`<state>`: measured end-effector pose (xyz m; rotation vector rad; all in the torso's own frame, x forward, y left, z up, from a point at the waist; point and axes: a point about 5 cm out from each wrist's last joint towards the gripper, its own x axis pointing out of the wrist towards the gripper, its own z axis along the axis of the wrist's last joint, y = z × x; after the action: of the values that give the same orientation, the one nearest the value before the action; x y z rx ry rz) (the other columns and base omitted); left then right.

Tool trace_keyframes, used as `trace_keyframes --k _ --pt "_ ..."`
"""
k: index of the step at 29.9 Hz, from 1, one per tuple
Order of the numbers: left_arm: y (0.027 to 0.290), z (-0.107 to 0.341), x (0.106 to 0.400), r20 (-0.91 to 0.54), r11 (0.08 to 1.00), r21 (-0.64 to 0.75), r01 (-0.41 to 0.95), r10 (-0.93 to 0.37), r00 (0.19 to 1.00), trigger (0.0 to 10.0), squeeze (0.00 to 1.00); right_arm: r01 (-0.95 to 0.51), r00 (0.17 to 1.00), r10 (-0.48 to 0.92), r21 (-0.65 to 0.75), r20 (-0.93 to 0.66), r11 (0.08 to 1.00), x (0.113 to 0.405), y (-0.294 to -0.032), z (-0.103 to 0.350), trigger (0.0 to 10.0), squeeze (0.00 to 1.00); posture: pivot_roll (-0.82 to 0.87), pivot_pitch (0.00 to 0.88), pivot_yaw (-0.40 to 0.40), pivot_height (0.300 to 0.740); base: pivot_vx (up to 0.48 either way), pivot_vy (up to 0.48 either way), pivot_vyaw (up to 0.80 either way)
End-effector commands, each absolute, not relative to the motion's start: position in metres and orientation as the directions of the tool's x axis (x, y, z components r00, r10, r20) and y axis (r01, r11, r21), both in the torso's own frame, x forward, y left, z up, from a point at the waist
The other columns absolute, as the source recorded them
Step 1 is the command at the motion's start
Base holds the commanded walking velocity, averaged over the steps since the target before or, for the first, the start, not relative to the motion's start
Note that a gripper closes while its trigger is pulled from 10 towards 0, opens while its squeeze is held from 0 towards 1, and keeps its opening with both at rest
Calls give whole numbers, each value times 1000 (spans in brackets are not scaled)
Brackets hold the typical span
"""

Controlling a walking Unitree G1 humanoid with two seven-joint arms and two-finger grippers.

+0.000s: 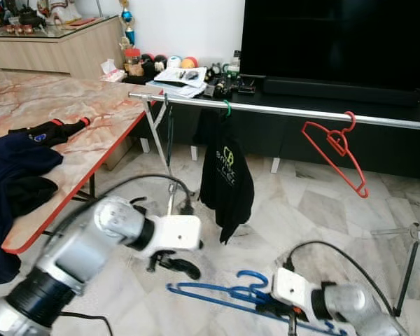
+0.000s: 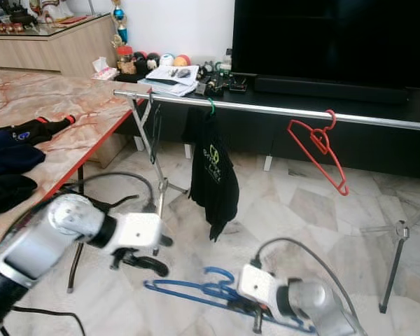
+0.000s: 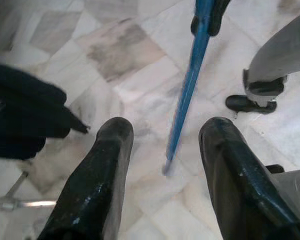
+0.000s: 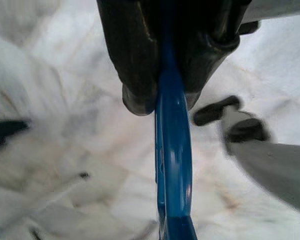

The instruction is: Hang hanger

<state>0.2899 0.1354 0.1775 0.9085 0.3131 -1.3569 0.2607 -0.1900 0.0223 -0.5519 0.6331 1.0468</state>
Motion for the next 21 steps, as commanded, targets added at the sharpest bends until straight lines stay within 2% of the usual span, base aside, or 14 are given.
trace_keyframes --k 1,2,3,4,5,6,10,12,15,16,17,18,19,21 --pt "151 172 292 -665 42 358 933 -690 286 10000 1000 -855 439 544 -146 -715 498 263 -196 15 0 0 41 42 18 740 0 0 0" --pt "160 164 293 -654 119 355 927 -677 337 10000 1000 -790 502 478 -158 -721 592 264 -201 9 0 0 43 42 19 740 0 0 0" --pt "167 155 295 -645 202 329 922 -665 376 10000 310 -733 549 434 -163 -714 660 265 -205 6 0 0 45 44 19 740 0 0 0" --pt "172 148 295 -641 257 309 916 -655 400 10000 310 -693 577 404 -164 -710 702 265 -207 4 0 0 47 44 20 740 0 0 0" --pt "178 138 294 -641 309 292 905 -640 425 10000 78 -642 609 375 -157 -699 750 265 -209 3 0 0 45 43 22 740 0 0 0" --pt "183 129 293 -642 344 286 895 -625 445 10000 0 -601 632 353 -149 -690 786 265 -210 2 0 0 43 44 24 740 0 0 0" --pt "205 85 288 -659 531 264 805 -510 553 10000 0 -402 747 257 -110 -613 909 266 -209 0 0 0 29 42 32 740 0 0 0" --pt "225 37 272 -706 716 196 670 -371 603 10000 0 -192 816 115 -79 -566 978 262 -208 -6 0 0 20 34 41 740 0 0 0" --pt "234 10 262 -719 819 203 536 -246 649 10000 0 -48 819 3 -64 -573 997 257 -209 -13 0 0 15 27 44 740 0 0 0" --pt "240 -11 249 -726 896 197 399 -140 674 10000 0 3 803 -49 -78 -594 997 253 -207 -19 0 0 16 19 47 740 0 0 0" --pt "240 -11 249 -726 896 197 399 -140 674 10000 0 3 803 -49 -78 -594 997 253 -207 -19 0 0 16 19 47 740 0 0 0" --pt "244 -23 239 -747 917 202 344 -83 659 10000 0 34 794 -78 -84 -603 996 252 -207 -21 4510 0 9 17 48 740 0 0 0" --pt "247 -37 224 -776 931 210 298 -27 631 10000 0 85 793 -115 -78 -599 993 253 -207 -21 10000 0 -2 13 49 740 0 0 0" --pt "248 -58 196 -826 951 196 240 28 562 10000 0 174 789 -173 -55 -589 983 256 -207 -20 10000 0 -11 3 49 740 0 0 0"
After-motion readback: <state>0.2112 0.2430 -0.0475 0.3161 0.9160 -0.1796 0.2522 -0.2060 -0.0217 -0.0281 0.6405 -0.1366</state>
